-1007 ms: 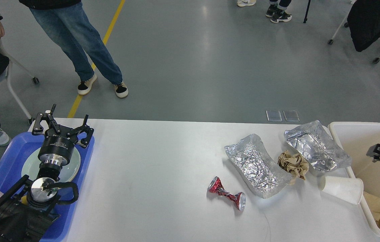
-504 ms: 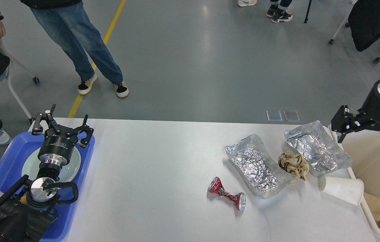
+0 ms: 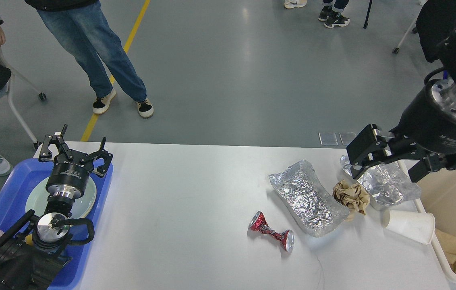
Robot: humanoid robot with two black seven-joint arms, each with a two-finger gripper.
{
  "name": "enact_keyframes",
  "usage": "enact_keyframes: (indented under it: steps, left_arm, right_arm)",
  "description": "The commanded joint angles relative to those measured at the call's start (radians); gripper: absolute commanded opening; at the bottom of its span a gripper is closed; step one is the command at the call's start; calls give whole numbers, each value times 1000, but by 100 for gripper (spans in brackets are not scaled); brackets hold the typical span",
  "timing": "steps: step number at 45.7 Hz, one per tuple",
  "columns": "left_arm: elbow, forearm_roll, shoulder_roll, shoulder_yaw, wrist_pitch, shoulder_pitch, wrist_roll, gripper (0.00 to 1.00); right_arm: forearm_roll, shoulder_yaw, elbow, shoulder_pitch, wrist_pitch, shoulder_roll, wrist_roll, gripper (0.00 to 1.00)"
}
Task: Tidy desktop
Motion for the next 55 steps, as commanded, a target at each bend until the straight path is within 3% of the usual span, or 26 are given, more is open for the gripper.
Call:
enact_keyframes:
  steps: [1, 17, 24, 40, 55]
  left_arm:
    - [0, 0, 1, -1, 0, 0, 0, 96]
    - [0, 0, -1, -1, 0, 0, 0, 96]
    - [0, 0, -1, -1, 0, 0, 0, 96]
    - [0, 0, 1, -1, 0, 0, 0, 96]
    - [0, 0, 1, -1, 0, 0, 0, 96]
  right_arm:
    - [1, -2, 6, 5, -2, 2, 3, 100]
    - [2, -17, -15, -38, -16, -4, 2, 100]
    - [16, -74, -29, -122, -132, 2, 0, 100]
    - [467, -239, -49, -194, -426, 42, -4, 100]
    - [734, -288, -135, -354, -478, -6, -1, 100]
